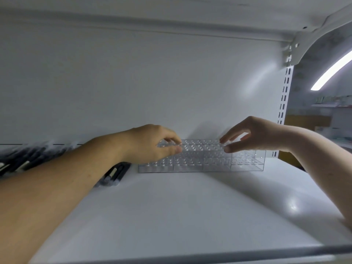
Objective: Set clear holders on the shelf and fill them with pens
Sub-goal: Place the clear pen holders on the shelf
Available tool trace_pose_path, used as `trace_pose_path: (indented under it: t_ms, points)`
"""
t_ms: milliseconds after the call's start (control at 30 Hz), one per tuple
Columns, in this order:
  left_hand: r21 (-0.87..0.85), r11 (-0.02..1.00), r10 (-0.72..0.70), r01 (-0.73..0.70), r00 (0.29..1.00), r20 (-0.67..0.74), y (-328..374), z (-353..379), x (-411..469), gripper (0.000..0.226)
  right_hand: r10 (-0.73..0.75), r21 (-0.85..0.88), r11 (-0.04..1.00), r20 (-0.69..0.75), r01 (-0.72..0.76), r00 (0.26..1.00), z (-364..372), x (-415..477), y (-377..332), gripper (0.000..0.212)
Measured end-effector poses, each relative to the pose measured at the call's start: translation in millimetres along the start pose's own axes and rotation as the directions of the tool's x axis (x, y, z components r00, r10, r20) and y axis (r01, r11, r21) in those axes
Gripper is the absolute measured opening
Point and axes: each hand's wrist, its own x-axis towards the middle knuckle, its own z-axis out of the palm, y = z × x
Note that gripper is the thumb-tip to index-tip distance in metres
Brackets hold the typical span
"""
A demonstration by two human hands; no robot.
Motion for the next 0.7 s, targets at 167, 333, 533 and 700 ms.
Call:
trace_pose_path:
  t_ms: [167,333,533,700]
  points:
    - [0.133,0.989,-0.043,0.058,0.992,-0.115,4,-18,-9,0.056,-0.091,-0.014,0.996,-0.164,0.09,0.982,6,4,-11,0.021]
    - [0.175,0.97,-0.13,0.169,0.968,-0.214,2,-37,-19,0.049,-0.162,-0.038,0.987,-0.252,0.157,0.954,17,16,-38,0.03]
    - [0.148,0.908,-0.37,0.392,0.916,-0.153,-16,-62,-41,0.036,-0.291,-0.147,0.949,-0.07,0.278,0.954,28,49,-112,0.017]
    - [0.222,0.85,-0.47,0.477,0.878,-0.089,-27,-70,-76,0.04,-0.272,-0.125,0.956,-0.025,0.267,0.962,46,79,-154,0.016]
